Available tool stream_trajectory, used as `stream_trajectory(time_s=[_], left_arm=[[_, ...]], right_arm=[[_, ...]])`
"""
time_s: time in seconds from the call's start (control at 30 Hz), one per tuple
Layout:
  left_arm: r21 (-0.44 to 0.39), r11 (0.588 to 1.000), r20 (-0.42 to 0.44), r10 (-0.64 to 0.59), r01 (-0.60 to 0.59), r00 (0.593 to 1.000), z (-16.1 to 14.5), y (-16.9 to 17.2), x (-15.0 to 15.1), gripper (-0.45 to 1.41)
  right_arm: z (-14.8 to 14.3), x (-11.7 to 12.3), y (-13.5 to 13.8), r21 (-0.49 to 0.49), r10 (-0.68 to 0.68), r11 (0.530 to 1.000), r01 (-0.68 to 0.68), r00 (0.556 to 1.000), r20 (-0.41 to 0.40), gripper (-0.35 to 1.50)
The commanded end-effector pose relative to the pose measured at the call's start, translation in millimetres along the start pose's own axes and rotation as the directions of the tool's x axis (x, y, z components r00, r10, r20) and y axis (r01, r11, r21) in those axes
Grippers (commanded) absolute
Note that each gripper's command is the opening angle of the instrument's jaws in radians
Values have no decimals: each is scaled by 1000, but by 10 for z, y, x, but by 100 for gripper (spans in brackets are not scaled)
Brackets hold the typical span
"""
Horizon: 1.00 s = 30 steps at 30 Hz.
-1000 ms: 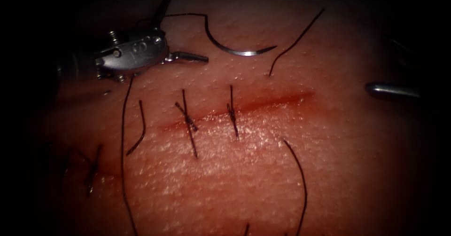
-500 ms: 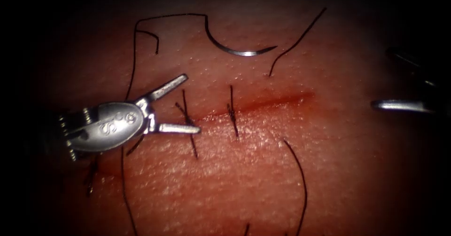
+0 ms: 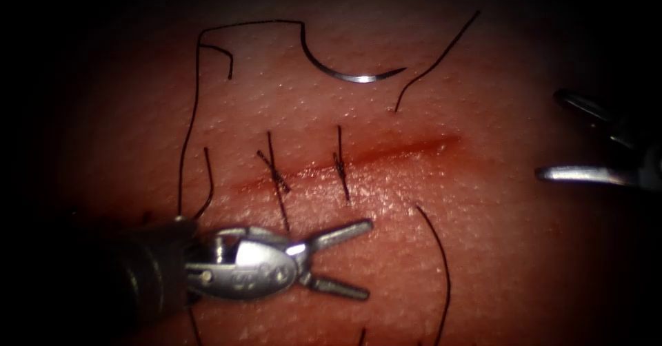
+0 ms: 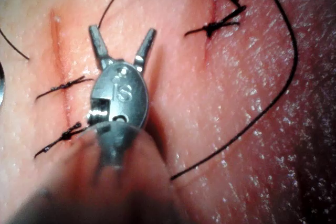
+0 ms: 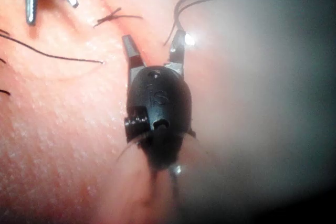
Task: Wound Closure
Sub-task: Pick up suture with left jaws
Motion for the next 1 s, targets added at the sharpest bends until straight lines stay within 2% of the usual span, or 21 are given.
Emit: stream_trajectory(time_s=[0.03,0.23,0.47,0.63,0.73,0.87,1.0], left_arm=[[7,999,8,35,-35,999,12,-2,-3,42],[15,981,33,191,-191,981,39,9,6,39],[17,968,39,250,-251,967,56,18,17,42],[5,959,-3,283,-283,959,60,25,26,39],[-4,945,-42,325,-326,945,61,27,38,49],[-15,924,-108,379,-382,919,59,35,58,34],[-29,916,-156,392,-401,906,51,37,71,27]], right_arm=[[10,0,0,1,-7,1000,7,1000,-7,148],[10,0,-1,8,-13,1000,14,1000,-14,148],[14,0,-5,8,-21,1000,21,1000,-20,148],[19,1,-10,13,-28,1000,28,999,-22,148],[21,0,-11,15,-35,999,36,999,-22,148],[22,-1,-12,16,-37,999,37,999,-20,148],[22,-1,-12,16,-37,999,37,999,-21,148]])
